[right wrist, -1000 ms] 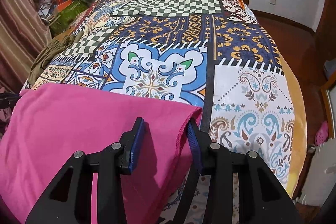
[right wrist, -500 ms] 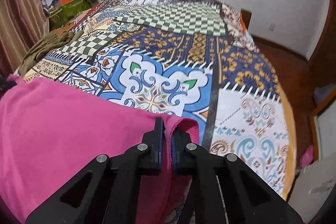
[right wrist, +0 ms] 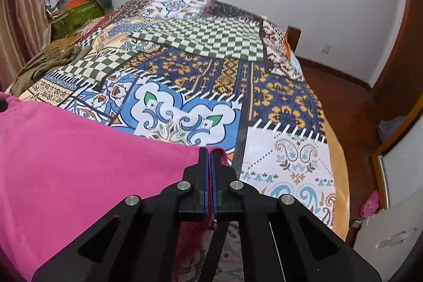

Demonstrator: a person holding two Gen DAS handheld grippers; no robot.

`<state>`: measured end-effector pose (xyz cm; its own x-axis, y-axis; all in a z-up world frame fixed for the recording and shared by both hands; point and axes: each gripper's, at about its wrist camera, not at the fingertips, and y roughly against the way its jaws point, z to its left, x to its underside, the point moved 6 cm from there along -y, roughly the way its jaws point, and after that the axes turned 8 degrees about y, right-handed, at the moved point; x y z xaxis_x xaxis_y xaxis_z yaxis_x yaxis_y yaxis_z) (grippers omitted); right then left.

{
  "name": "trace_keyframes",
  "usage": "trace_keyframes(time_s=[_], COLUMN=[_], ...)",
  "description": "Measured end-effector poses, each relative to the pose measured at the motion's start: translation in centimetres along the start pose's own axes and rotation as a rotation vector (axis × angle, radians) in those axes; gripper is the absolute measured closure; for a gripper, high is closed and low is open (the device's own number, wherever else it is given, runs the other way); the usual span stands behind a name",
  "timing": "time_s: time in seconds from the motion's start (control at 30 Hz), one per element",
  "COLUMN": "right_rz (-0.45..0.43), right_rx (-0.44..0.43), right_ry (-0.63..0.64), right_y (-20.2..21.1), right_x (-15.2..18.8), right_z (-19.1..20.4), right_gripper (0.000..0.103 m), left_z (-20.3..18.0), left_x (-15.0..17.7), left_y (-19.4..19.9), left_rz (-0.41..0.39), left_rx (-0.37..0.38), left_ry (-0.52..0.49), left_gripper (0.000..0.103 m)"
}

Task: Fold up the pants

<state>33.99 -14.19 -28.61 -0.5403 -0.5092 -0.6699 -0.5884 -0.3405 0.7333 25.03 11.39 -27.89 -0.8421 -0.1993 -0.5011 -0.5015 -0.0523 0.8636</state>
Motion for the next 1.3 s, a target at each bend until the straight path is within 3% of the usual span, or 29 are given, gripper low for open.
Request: trace_keyframes(time_s=[0.1,0.27,0.43,0.5,0.57,0.63,0.77,0.97,1.1,1.2,1.3], right_rz=[0.026,0.054,0.088,0.094,0.074,0.026,-0.027,-0.013,0.053,0.128,0.128], right_rx=[-0.029,-0.041,-0.041,-0.039,-0.039,-0.033,-0.059,-0.231,-0.263,-0.282,-0.295], right_ry=[-0.039,-0.064,-0.019,-0.010,-0.009,-0.007,0.017,0.019,0.026,0.010,-0.014], right_y=[-0.7,-0.8,-0.1,0.2,1.1,2.3,4.0,2.9,0.3,-1.7,-1.9], right_x=[0.5,0.8,0.4,0.2,-0.4,-1.2,-2.7,-3.9,-3.0,-1.5,-1.0], right_z=[-0.3,-0.4,0.2,0.2,0.2,0.4,1.6,5.1,6.4,6.2,5.2], right_gripper=[0.102,0.101,0.096,0.085,0.065,0.060,0.060,0.060,0.060,0.060,0.060], left_z=[0.4,-0.2,0.9,1.7,2.5,3.0,2.5,-1.0,-1.5,-0.1,1.4], left_x=[0.3,0.5,0.5,0.6,0.6,0.4,-0.6,-1.3,-0.2,0.2,0.4], left_y=[-0.2,-0.1,0.8,1.6,2.5,3.3,5.0,3.2,-0.1,-0.9,-0.7], left_rz=[0.013,-0.002,0.015,0.014,0.004,-0.013,-0.043,-0.014,0.053,0.042,0.050], left_rx=[-0.003,-0.027,-0.012,-0.009,-0.028,-0.034,0.016,0.129,0.110,0.059,0.098], left_ry=[0.047,-0.020,-0.003,0.020,0.031,0.038,0.050,0.025,0.013,0.011,0.054], left_gripper=[0.091,0.091,0.071,0.067,0.067,0.067,0.067,0.067,0.067,0.063,0.063])
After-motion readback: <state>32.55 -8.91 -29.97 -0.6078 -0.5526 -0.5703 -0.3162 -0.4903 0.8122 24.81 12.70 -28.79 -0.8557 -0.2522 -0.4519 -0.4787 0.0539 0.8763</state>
